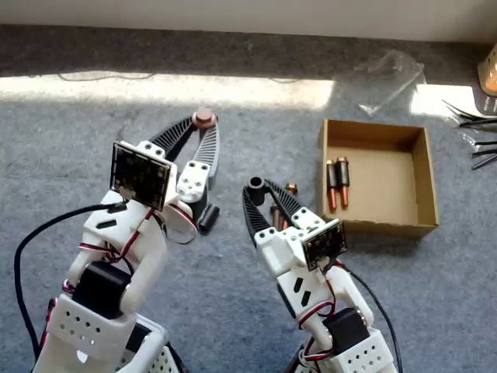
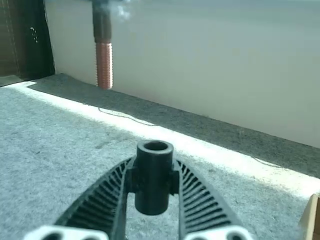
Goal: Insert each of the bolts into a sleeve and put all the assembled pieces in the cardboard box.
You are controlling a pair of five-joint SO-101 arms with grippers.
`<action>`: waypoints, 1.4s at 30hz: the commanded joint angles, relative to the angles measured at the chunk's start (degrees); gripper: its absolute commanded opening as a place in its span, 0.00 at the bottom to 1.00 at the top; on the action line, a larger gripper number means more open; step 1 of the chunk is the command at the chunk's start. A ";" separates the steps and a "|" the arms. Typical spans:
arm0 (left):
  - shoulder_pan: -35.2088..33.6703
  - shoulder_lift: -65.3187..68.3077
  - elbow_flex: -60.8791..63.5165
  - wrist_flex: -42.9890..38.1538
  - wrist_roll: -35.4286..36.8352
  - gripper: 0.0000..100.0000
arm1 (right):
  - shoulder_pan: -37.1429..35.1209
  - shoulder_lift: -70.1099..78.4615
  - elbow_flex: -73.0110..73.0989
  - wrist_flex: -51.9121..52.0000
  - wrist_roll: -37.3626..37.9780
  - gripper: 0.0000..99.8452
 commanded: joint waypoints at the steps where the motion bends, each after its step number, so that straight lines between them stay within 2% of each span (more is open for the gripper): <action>1: 6.02 -1.71 -0.57 -1.76 1.05 0.01 | -0.57 -0.04 8.13 1.63 -0.26 0.00; 8: 12.00 -1.71 -0.66 -2.46 1.76 0.01 | -0.31 -0.04 8.13 2.77 0.00 0.00; 13: 11.56 -1.63 -0.48 -4.13 10.90 0.01 | -0.31 -0.04 8.13 2.86 -0.26 0.00; 27: 11.56 -1.19 -0.48 -4.22 11.52 0.01 | -0.57 -0.22 8.13 -3.47 0.09 0.00; 36: 11.47 -1.19 -0.48 -4.31 11.25 0.01 | -2.59 -0.40 8.13 -3.74 0.09 0.00; 42: 11.47 -1.10 3.91 -10.81 11.25 0.01 | -2.95 -0.40 8.13 -3.74 0.09 0.00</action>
